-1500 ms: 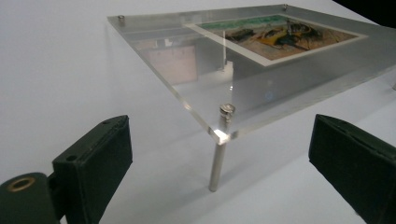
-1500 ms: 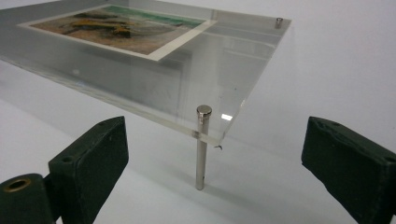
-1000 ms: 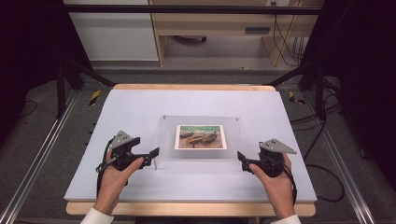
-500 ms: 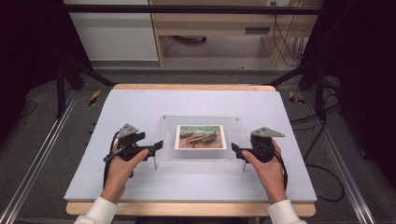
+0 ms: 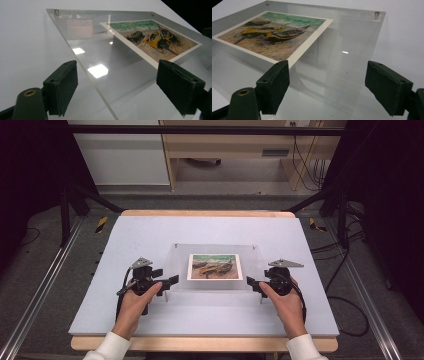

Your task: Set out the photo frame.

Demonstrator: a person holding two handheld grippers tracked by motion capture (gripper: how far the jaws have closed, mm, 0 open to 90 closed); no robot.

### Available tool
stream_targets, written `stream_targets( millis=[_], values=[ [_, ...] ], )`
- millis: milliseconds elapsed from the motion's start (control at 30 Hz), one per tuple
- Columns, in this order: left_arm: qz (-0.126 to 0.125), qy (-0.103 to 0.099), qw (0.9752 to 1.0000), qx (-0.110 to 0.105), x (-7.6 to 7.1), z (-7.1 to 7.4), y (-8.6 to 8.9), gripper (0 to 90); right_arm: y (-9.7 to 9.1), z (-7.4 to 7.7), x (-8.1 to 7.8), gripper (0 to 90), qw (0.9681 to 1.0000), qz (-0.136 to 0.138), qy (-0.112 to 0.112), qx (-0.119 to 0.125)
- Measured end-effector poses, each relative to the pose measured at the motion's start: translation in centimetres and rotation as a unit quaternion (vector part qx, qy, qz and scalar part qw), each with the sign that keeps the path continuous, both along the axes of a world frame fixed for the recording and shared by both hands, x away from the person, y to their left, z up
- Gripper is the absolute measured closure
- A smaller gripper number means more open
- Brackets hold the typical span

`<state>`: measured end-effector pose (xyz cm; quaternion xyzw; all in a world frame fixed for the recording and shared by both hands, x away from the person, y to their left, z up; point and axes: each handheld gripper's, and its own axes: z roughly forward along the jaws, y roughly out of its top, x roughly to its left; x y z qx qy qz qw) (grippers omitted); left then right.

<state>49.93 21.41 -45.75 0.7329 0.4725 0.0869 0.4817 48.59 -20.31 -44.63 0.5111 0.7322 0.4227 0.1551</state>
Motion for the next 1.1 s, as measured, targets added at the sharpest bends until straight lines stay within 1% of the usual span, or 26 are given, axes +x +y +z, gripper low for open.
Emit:
stream_targets(
  millis=[33,67,100,133,200,267,300,333,367,400,500,600,700,733,767,800,1000,1100],
  values=[
    [0.000,0.000,1.0000,0.000,0.00,0.00,0.00,17.1,0.00,0.00,0.00,20.0,1.0000,0.000,0.000,0.000],
    [-0.003,0.003,1.0000,0.000,-0.02,-0.12,-0.08,17.1,-0.04,-0.04,-0.03,19.4,1.0000,-0.001,0.005,0.006],
    [-0.005,0.007,0.9999,-0.009,-0.05,-0.24,-0.14,17.2,-0.10,-0.07,-0.03,19.0,0.9999,0.000,0.007,0.008],
    [-0.005,0.007,0.9999,-0.009,-0.05,-0.24,-0.14,16.8,-0.10,-0.07,-0.03,19.0,0.9999,0.000,0.007,0.008],
    [-0.006,0.009,0.9999,-0.008,-0.12,-0.24,-0.19,16.3,-0.23,-0.19,-0.10,17.8,0.9997,-0.001,0.014,0.021],
    [-0.006,0.017,0.9997,-0.015,-0.14,-0.31,-0.16,15.1,-0.29,-0.26,-0.12,17.7,0.9995,-0.002,0.016,0.025],
    [-0.006,0.017,0.9997,-0.015,-0.14,-0.31,-0.16,14.6,-0.29,-0.26,-0.12,17.7,0.9995,-0.002,0.016,0.025],
    [-0.009,0.023,0.9995,-0.017,-0.14,-0.36,-0.02,14.4,-0.30,-0.29,-0.14,17.3,0.9995,-0.002,0.017,0.028],
    [-0.009,0.023,0.9995,-0.017,-0.14,-0.36,-0.02,14.2,-0.30,-0.31,-0.13,15.8,0.9993,-0.002,0.020,0.030],
    [-0.012,0.027,0.9993,-0.022,-0.13,-0.41,0.08,14.2,-0.33,-0.39,-0.09,14.4,0.9992,0.000,0.023,0.034],
    [-0.012,0.027,0.9993,-0.023,-0.12,-0.44,0.09,14.1,-0.26,-0.41,-0.19,14.4,0.9989,-0.004,0.027,0.038],
    [-0.012,0.028,0.9993,-0.024,-0.12,-0.46,0.10,14.0,-0.27,-0.43,-0.20,14.3,0.9989,-0.004,0.026,0.038],
    [-0.014,0.033,0.9989,-0.028,-0.08,-0.50,0.18,13.8,-0.43,-0.55,-0.12,13.3,0.9978,-0.006,0.040,0.052],
    [-0.018,0.040,0.9984,-0.037,-0.03,-0.61,0.21,13.7,-0.50,-0.59,-0.07,13.3,0.9978,-0.004,0.040,0.053],
    [-0.023,0.045,0.9977,-0.044,0.00,-0.71,0.21,14.0,-0.56,-0.61,-0.06,13.4,0.9974,-0.004,0.044,0.057],
    [-0.022,0.047,0.9975,-0.048,0.00,-0.80,0.19,14.0,-0.62,-0.65,-0.02,13.4,0.9971,-0.004,0.046,0.060],
    [-0.023,0.045,0.9975,-0.049,-0.02,-0.81,0.11,14.2,-0.82,-0.75,-0.04,13.4,0.9958,-0.004,0.057,0.072],
    [-0.024,0.044,0.9976,-0.048,0.02,-0.82,0.13,14.1,-0.87,-0.76,-0.07,13.5,0.9956,-0.003,0.058,0.074]
  ],
)
